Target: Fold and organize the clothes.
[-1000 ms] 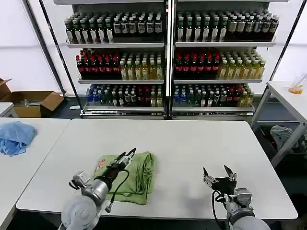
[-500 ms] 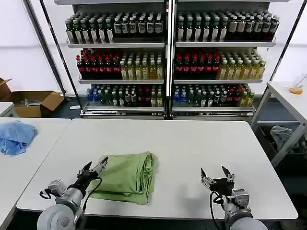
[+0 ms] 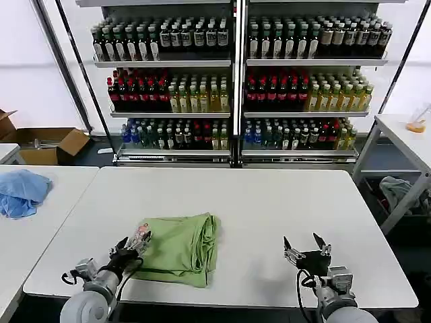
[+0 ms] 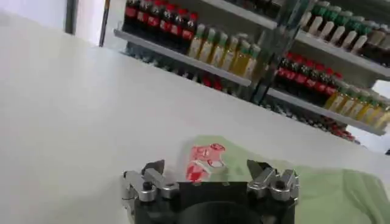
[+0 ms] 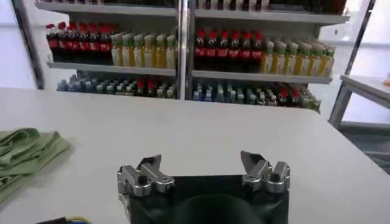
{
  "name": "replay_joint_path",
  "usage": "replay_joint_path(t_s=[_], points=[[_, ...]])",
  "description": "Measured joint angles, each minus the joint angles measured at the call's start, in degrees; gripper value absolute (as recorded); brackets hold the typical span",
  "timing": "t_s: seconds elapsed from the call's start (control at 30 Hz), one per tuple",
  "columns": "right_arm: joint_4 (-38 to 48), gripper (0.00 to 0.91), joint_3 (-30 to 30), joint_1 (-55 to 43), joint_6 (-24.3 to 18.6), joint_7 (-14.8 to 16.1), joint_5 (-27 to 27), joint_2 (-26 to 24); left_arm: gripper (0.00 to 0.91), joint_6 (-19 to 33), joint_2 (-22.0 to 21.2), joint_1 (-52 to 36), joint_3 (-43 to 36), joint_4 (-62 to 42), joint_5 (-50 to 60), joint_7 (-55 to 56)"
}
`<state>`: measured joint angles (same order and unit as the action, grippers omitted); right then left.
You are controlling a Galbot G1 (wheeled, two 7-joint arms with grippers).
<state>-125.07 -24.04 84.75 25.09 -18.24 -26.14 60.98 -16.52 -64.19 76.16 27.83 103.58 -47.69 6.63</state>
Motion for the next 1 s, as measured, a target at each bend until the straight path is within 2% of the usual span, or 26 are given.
replay_joint_path(t_s=[0.03,0.1,0.13,0.2,0.23,0.4,1.0], points=[[0.0,0.907,-0.1,0.1,0.0,0.0,0.0,0.0,0.645,0.0,-0.1,-0.2,-0.3,-0.3,0.0,-0.1],[-0.2,0.907,-0.3,0.2,0.1,0.0,0.0,0.0,0.474,0.0,-0.2,-0.7,-0.7,-0.9,0.0,-0.4],[-0.2,0.907,-0.3,0.3,0.1,0.0,0.0,0.0,0.272,-0.1,-0.2,-0.9,-0.7,-1.2,-0.2,-0.5],[-0.3,0.907,-0.6,0.5,0.1,-0.1,0.0,0.0,0.101,-0.3,-0.2,-1.5,-0.8,-1.7,-0.9,-0.8],[-0.3,0.907,-0.7,0.6,0.1,-0.1,0.0,0.0,0.071,-0.4,-0.2,-1.7,-0.8,-1.9,-1.5,-0.9],[-0.4,0.907,-1.1,0.9,0.1,-0.1,-0.1,-0.1,0.030,-1.1,-0.6,-2.6,-0.4,-3.1,-6.0,-1.8],[-0.7,0.907,-1.3,0.5,0.4,-0.3,-0.5,-0.4,0.030,-1.6,-2.2,-2.8,2.9,-1.7,-21.0,-2.3]])
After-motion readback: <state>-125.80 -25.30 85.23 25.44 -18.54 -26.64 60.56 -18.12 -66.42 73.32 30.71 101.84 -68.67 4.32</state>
